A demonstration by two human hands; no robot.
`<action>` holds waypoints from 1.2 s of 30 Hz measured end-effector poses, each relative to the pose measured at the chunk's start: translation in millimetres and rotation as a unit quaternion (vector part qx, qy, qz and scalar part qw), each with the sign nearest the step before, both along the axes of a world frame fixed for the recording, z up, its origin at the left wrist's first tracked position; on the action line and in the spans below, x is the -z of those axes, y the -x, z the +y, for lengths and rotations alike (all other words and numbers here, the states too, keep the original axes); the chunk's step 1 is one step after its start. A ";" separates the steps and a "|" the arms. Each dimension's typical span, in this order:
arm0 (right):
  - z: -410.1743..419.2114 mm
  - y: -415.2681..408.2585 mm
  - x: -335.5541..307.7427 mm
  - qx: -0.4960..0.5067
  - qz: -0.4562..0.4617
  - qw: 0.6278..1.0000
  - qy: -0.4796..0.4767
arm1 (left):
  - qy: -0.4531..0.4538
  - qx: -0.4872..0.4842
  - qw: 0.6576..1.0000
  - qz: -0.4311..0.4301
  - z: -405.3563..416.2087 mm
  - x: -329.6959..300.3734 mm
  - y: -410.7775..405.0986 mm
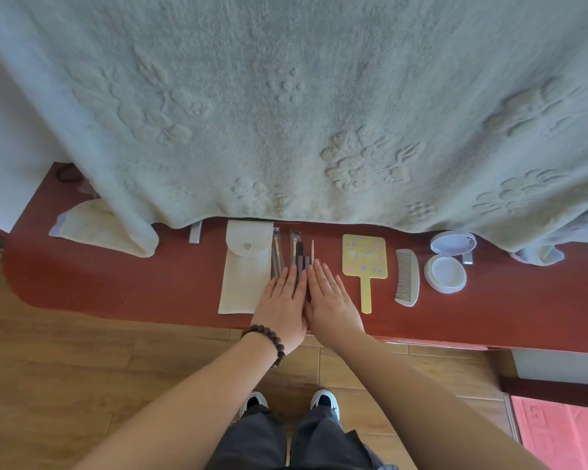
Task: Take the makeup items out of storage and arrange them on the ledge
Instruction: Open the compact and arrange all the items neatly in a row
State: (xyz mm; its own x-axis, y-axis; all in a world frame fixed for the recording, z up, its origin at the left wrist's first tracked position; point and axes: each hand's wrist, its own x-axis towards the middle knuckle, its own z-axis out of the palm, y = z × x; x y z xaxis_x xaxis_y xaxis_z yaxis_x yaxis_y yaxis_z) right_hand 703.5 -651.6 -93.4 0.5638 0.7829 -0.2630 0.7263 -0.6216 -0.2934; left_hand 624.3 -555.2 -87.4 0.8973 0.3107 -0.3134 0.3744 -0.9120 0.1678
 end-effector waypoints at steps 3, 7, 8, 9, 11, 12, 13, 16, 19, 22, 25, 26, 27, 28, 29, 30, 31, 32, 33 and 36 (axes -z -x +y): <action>-3.7 -3.2 -0.8 0.006 -0.007 1.000 0.010 | 0.026 0.004 1.000 -0.008 -1.7 0.3 -3.6; -7.2 -6.5 0.3 0.019 -0.006 1.000 0.011 | 0.041 0.009 0.999 -0.020 -1.4 4.4 -8.7; -7.6 -7.1 0.4 0.021 -0.005 1.000 0.010 | 0.042 0.013 0.999 -0.021 -0.8 5.2 -9.8; -8.0 -7.7 0.4 0.025 -0.004 1.000 0.008 | 0.043 0.017 0.999 -0.021 0.0 5.7 -10.9; -8.5 -8.6 -0.5 0.029 0.003 1.000 0.004 | 0.044 0.024 0.999 -0.020 1.3 5.9 -12.0; -8.8 -8.9 -0.7 0.031 0.005 1.000 0.003 | 0.040 0.026 0.999 -0.021 1.5 5.4 -11.7; -8.9 -8.9 -0.9 0.032 0.007 0.999 0.000 | 0.032 0.027 0.999 -0.024 1.6 4.7 -10.5; -8.7 -7.7 -1.7 0.037 0.014 0.999 -0.008 | 0.000 0.017 0.999 -0.031 2.1 2.7 -3.7; -8.4 -6.8 -2.8 0.031 0.014 0.999 -0.004 | -0.009 0.019 1.000 -0.016 2.9 2.0 4.1; -8.6 -7.1 -3.0 0.029 0.011 1.000 -0.001 | -0.018 0.022 1.000 -0.010 2.1 -0.3 8.5; -8.8 -7.2 -5.1 0.023 -0.002 1.000 -0.015 | -0.030 0.011 0.999 -0.004 1.2 -3.5 10.9; -7.8 -7.0 -6.8 0.016 -0.011 1.000 -0.020 | -0.032 0.008 0.999 0.003 1.5 -4.3 11.4; -6.1 -6.8 -9.0 0.005 -0.019 1.000 -0.019 | -0.035 0.007 0.999 0.009 2.1 -4.8 11.8; -3.8 -6.6 -11.1 -0.008 -0.026 1.000 -0.013 | -0.038 0.005 0.999 0.012 2.7 -5.5 12.3; -0.6 -6.7 -12.4 -0.021 -0.031 0.999 -0.005 | -0.041 0.004 0.999 0.013 3.2 -6.2 12.7; 3.0 -7.0 -12.8 -0.035 -0.036 0.999 0.006 | -0.045 0.002 0.999 0.013 3.6 -7.1 13.1; 6.7 -7.4 -12.9 -0.047 -0.040 0.998 0.019 | -0.047 0.002 0.999 0.013 4.2 -7.5 13.7; 10.1 -7.9 -12.4 -0.055 -0.042 0.997 0.035 | -0.048 0.002 0.999 0.016 4.8 -7.7 14.2; 13.0 -8.4 -11.5 -0.062 -0.044 0.996 0.049 | -0.048 0.003 0.999 0.019 5.5 -7.6 14.9; 17.1 -8.1 -9.8 -0.076 -0.045 0.994 0.066 | -0.047 0.006 0.999 0.027 8.1 -6.1 17.0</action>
